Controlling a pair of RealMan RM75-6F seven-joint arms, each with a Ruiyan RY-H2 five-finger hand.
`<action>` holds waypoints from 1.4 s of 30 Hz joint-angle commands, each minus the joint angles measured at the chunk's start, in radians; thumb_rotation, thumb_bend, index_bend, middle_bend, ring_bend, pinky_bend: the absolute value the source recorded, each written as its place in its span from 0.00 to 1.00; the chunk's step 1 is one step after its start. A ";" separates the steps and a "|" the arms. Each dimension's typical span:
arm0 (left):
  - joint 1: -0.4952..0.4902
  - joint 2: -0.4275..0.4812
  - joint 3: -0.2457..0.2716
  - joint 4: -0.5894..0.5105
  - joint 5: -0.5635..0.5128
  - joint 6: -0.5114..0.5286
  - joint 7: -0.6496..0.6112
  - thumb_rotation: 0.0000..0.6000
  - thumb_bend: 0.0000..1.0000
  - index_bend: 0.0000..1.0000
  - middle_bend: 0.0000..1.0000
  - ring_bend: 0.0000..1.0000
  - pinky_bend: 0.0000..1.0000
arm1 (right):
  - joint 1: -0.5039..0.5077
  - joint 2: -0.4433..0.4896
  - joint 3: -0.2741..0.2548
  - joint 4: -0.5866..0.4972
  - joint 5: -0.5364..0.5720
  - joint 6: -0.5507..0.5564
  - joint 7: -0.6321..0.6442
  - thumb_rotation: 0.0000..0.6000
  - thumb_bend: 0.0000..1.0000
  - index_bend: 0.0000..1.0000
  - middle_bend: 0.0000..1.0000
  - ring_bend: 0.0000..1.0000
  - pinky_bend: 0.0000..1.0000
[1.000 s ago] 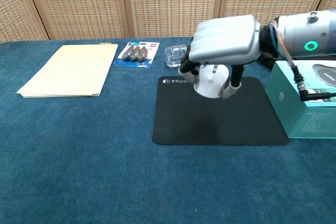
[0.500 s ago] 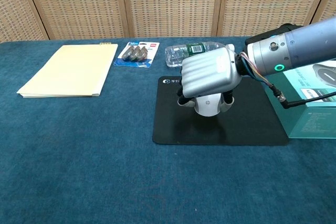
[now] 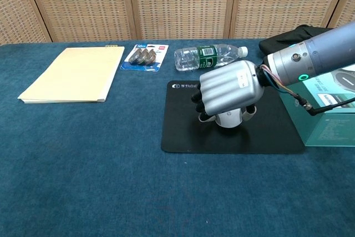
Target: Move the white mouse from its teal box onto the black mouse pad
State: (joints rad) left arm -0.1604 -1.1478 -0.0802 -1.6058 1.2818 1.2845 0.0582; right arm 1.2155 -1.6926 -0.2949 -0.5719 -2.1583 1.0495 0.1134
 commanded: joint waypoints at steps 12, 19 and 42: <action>0.003 0.007 0.006 -0.002 0.014 0.009 -0.019 1.00 0.03 0.00 0.00 0.00 0.00 | -0.034 0.151 0.021 -0.203 0.074 0.032 -0.170 1.00 0.07 0.31 0.07 0.00 0.20; 0.010 0.011 0.012 -0.004 0.021 0.012 -0.044 1.00 0.04 0.00 0.00 0.00 0.00 | -0.142 0.348 0.084 -0.447 0.180 0.139 -0.311 1.00 0.10 0.31 0.07 0.00 0.17; 0.089 0.001 0.075 0.019 0.280 0.251 -0.083 1.00 0.00 0.00 0.00 0.00 0.00 | -0.850 0.544 0.187 -0.880 0.705 0.570 -0.159 1.00 0.00 0.00 0.00 0.00 0.00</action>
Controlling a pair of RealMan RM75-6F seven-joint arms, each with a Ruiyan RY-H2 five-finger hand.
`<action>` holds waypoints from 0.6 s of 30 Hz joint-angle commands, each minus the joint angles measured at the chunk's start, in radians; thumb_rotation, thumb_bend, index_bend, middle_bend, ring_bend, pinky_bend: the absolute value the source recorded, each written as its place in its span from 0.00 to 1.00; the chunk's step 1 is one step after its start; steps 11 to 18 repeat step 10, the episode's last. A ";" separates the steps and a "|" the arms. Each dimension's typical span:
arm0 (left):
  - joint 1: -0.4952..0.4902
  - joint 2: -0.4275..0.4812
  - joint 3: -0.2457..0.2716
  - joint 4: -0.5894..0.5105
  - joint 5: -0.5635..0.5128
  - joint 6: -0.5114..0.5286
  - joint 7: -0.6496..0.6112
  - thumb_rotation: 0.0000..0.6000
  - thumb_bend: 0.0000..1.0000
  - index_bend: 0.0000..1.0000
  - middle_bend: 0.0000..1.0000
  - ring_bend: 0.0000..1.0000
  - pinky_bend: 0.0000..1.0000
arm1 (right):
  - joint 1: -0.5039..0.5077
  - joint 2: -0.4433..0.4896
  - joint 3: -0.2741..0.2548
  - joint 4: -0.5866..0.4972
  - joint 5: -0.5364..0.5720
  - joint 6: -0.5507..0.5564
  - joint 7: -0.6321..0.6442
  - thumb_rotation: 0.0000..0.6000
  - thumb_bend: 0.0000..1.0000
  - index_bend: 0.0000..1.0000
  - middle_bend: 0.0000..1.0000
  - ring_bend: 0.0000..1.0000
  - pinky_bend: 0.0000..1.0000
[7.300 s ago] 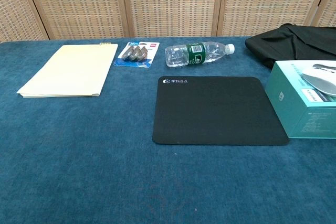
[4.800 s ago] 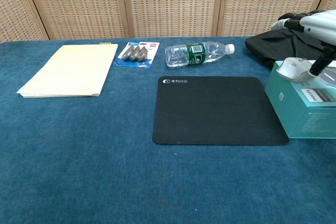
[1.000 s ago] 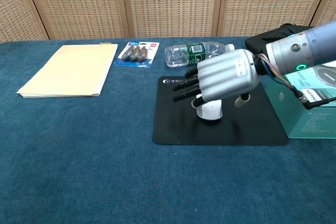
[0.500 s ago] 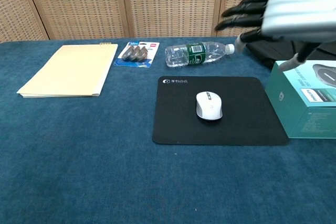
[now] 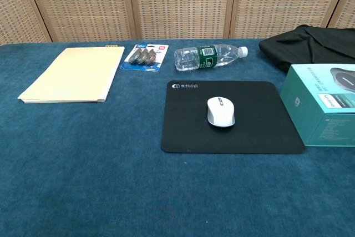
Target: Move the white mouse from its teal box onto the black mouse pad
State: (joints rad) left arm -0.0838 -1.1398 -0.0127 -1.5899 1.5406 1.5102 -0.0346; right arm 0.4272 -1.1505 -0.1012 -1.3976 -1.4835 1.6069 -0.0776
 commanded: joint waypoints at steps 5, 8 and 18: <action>0.031 -0.016 0.010 0.009 0.046 0.072 0.015 1.00 0.00 0.00 0.00 0.00 0.00 | -0.139 -0.017 -0.013 -0.110 0.027 0.051 0.028 1.00 0.00 0.00 0.00 0.00 0.00; 0.038 -0.007 0.015 0.001 0.040 0.071 0.012 1.00 0.00 0.00 0.00 0.00 0.00 | -0.170 -0.032 -0.013 -0.130 0.023 0.063 0.001 1.00 0.00 0.00 0.00 0.00 0.00; 0.042 0.002 0.016 -0.007 0.033 0.070 0.011 1.00 0.00 0.00 0.00 0.00 0.00 | -0.187 -0.043 -0.006 -0.139 0.023 0.072 -0.010 1.00 0.00 0.00 0.00 0.00 0.00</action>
